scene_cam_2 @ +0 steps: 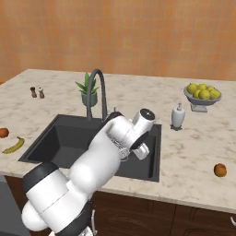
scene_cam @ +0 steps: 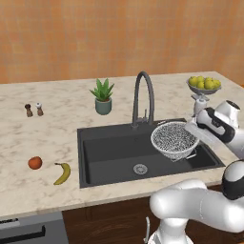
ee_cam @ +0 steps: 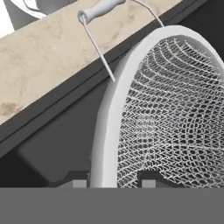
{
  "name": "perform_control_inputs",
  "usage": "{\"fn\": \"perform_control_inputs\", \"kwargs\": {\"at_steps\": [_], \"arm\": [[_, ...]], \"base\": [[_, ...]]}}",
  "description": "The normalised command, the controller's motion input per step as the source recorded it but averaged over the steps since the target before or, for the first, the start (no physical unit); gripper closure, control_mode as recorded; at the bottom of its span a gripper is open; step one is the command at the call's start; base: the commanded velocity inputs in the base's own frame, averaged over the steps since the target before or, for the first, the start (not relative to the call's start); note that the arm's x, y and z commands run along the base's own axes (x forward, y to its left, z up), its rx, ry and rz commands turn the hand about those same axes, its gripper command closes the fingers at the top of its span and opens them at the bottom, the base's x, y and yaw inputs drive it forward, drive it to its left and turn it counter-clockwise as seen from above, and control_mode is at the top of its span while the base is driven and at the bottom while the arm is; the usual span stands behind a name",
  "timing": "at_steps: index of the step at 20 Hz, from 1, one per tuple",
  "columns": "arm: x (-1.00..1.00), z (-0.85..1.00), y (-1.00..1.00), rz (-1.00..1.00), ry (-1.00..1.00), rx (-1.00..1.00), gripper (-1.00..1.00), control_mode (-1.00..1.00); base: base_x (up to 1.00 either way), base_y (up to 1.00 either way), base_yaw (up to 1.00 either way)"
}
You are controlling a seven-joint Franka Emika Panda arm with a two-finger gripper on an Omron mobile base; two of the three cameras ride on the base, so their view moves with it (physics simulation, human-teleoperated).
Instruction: Put the colander in the sink, put the orange, banana, peach in the colander, and turn on the sink faucet and pour water over the colander.
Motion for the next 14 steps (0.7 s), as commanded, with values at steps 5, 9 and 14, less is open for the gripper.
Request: {"fn": "perform_control_inputs", "kwargs": {"at_steps": [5,9,14], "arm": [[0.27,-0.44,0.22,0.0,0.0,0.0,1.0,-1.0],[0.21,-0.43,0.23,0.0,0.0,0.01,1.0,-1.0],[0.25,-0.37,0.28,0.0,0.0,0.03,1.0,-1.0]], "base": [[0.0,0.0,0.0],[0.0,0.0,0.0],[0.0,0.0,0.0]]}}
